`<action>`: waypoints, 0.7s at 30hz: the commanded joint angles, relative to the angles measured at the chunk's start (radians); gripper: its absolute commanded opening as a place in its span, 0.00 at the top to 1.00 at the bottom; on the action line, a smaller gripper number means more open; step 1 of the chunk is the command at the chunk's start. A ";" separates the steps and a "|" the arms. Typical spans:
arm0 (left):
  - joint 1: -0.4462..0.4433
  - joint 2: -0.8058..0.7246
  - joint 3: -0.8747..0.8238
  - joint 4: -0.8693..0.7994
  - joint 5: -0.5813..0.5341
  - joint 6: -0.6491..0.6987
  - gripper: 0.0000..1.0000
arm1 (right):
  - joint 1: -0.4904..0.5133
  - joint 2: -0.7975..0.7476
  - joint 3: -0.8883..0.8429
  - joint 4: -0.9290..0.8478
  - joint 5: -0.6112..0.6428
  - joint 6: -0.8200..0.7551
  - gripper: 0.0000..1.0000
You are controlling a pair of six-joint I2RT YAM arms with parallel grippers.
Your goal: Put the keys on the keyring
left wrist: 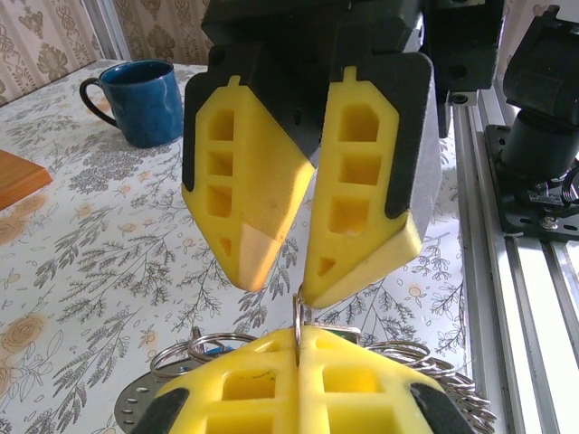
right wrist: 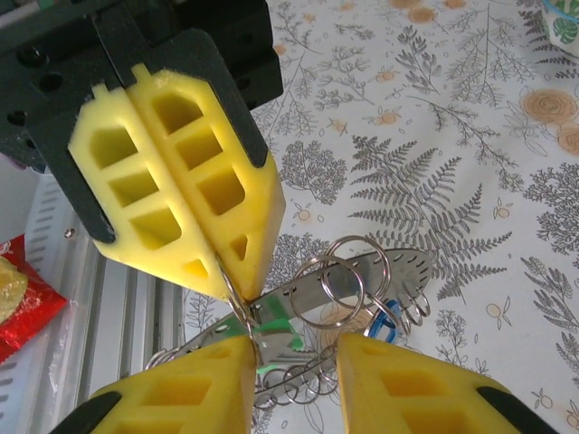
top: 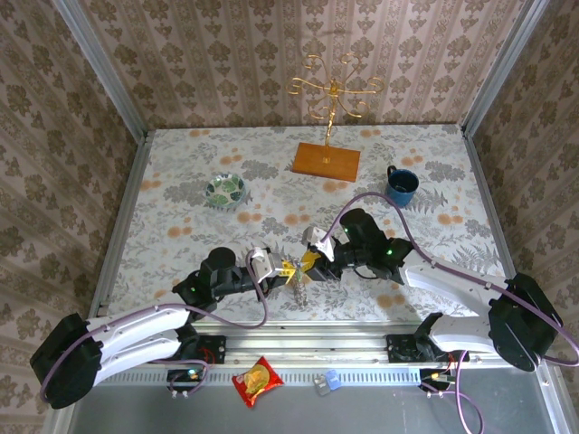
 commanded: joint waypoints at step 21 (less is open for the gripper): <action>-0.008 -0.025 -0.052 0.178 -0.050 -0.053 1.00 | -0.035 0.032 -0.048 0.086 -0.058 0.046 1.00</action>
